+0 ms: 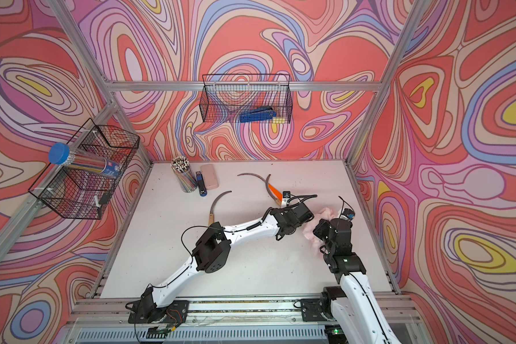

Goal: Wipe small sickles with rags
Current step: Pick up the small sickle from the center of the board.

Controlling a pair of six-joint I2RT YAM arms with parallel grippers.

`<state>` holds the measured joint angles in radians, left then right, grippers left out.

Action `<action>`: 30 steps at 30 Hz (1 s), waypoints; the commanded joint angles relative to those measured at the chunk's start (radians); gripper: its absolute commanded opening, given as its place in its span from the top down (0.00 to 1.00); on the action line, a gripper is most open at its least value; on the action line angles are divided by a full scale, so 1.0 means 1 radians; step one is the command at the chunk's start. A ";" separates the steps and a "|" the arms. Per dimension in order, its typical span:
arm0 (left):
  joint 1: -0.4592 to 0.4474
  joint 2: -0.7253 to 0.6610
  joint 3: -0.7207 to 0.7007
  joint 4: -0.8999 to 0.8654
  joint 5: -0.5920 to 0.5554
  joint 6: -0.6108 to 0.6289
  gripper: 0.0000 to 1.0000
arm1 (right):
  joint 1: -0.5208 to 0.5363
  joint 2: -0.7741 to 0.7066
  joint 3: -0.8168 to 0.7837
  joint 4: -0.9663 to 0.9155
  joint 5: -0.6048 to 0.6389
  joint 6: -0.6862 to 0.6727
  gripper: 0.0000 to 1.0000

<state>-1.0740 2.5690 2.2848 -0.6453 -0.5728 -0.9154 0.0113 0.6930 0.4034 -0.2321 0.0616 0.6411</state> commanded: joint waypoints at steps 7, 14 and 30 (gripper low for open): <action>0.061 0.141 0.173 -0.075 0.126 0.006 0.17 | -0.007 -0.029 -0.018 0.020 -0.018 -0.010 1.00; 0.074 0.138 0.159 -0.116 0.134 -0.009 0.21 | -0.007 -0.027 -0.018 0.024 -0.027 -0.012 1.00; 0.078 -0.150 -0.317 0.049 0.131 0.038 0.37 | -0.007 -0.045 -0.024 0.028 -0.042 -0.016 1.00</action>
<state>-0.9977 2.4367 1.9781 -0.5941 -0.4522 -0.8921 0.0113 0.6621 0.3923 -0.2314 0.0273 0.6373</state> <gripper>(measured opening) 0.640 0.134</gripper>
